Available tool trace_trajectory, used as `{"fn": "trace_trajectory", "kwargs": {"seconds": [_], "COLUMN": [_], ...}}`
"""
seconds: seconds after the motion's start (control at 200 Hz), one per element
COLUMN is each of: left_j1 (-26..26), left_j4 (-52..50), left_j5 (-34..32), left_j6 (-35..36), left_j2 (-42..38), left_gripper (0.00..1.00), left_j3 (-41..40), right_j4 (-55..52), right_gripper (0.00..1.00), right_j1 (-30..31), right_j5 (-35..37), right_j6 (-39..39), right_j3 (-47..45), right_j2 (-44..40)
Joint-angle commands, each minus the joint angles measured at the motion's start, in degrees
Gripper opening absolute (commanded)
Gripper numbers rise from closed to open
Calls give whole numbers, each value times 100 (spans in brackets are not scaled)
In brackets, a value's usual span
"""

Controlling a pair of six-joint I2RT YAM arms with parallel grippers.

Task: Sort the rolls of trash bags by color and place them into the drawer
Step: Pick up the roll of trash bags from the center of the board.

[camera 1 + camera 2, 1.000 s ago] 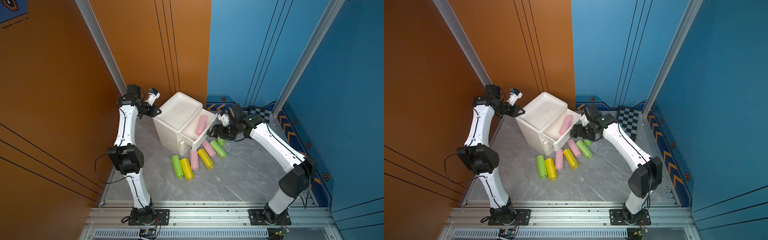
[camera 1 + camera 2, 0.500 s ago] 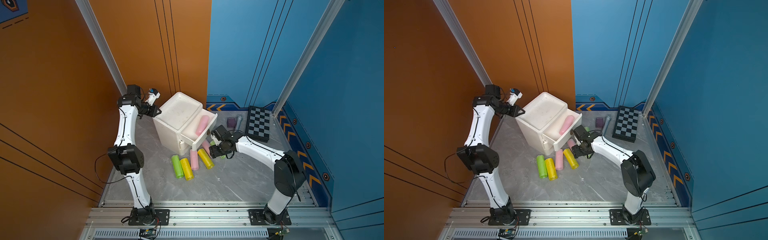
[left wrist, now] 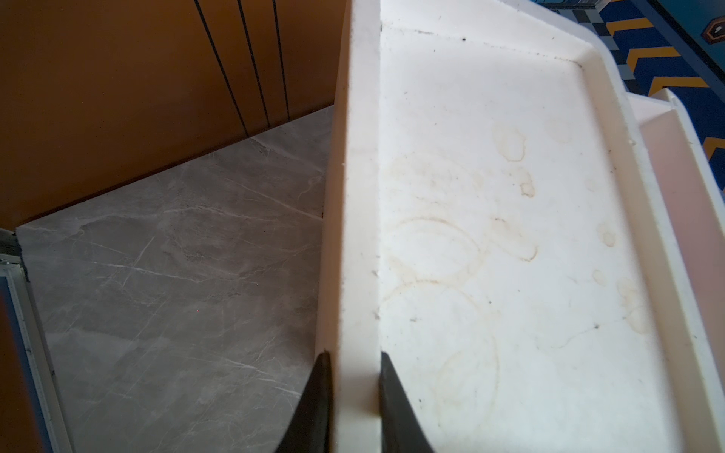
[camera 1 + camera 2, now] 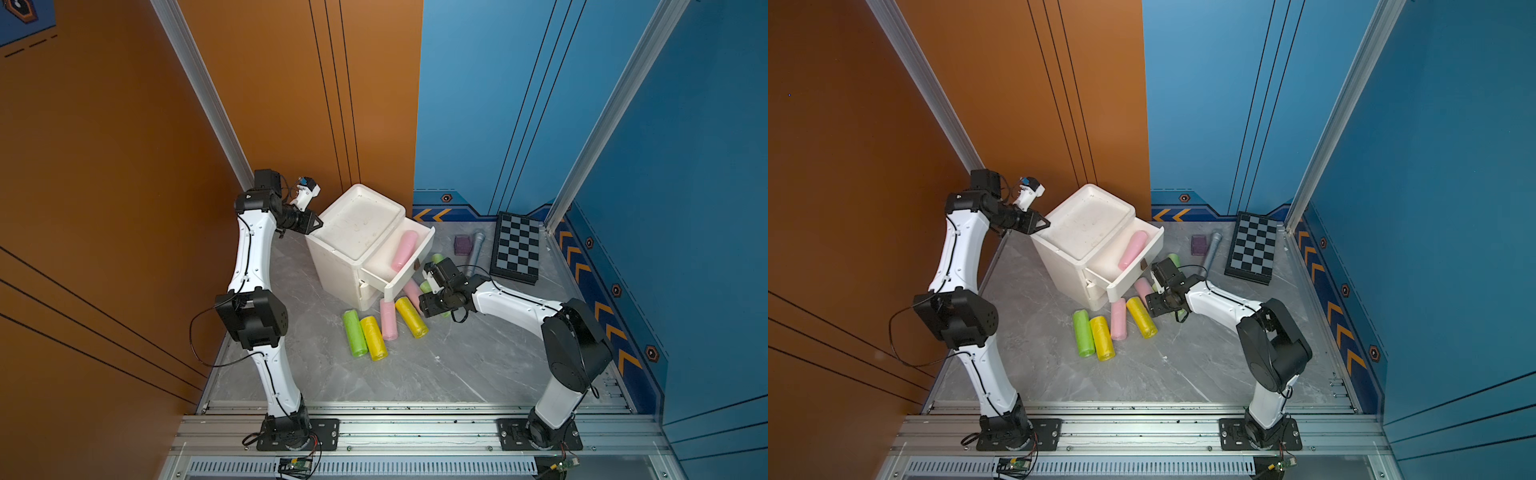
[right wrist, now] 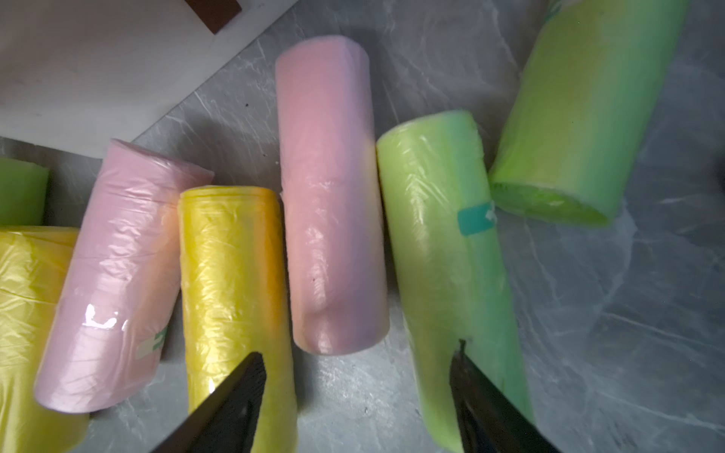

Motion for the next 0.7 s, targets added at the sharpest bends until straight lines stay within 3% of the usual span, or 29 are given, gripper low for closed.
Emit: {"fn": "trace_trajectory", "kwargs": {"seconds": [0.0,0.566,0.696], "left_j1": [85,89,90], "left_j4": [-99,-103,-99], "left_j5": [361,336,337], "left_j6": [-459,-453,-454], "left_j2": [-370,-379,-386], "left_gripper": [0,0,0], "left_j3": [-26,-59,-62], "right_j4": [489,1112,1253], "right_gripper": [76,67,57], "right_j1": [-24,19,16], "right_j5": [-142,-153,-92], "right_j6": [-51,256,379], "right_j3": [-102,-366,-552], "right_j2": [182,669,606]}}
